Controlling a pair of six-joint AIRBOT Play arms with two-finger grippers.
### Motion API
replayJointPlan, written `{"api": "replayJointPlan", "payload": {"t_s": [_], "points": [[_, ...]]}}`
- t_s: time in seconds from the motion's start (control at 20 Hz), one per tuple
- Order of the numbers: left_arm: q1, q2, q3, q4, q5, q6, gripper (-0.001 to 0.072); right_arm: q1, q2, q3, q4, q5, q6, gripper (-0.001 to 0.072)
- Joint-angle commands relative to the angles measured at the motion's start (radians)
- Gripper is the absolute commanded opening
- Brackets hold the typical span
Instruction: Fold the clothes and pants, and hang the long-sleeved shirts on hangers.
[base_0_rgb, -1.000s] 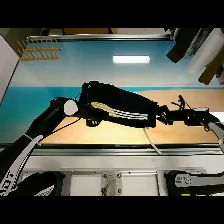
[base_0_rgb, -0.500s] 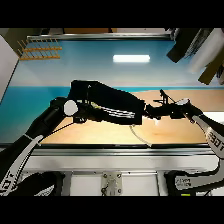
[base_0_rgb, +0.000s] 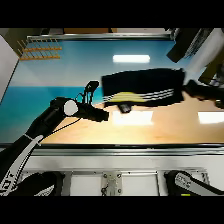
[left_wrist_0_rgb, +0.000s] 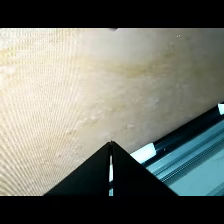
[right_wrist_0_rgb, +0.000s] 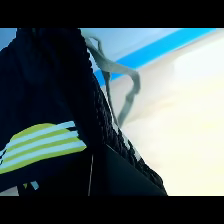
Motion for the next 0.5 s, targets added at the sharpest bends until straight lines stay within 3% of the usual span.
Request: {"api": "replayJointPlan", "payload": {"t_s": [0.0,0.2,0.45], "points": [[-0.001,0.0,0.0,0.0,0.001,0.001,0.0009,-0.305,0.151,-0.026,-0.218,0.027,0.18,0.0006],[-0.001,0.0,0.0,0.001,0.004,0.002,0.0009,-0.511,0.208,-0.156,-0.343,0.164,0.285,0.0006],[-0.001,0.0,0.0,0.003,0.003,0.002,0.0009,-0.522,0.267,-0.36,-0.388,0.22,0.328,0.0006]]}}
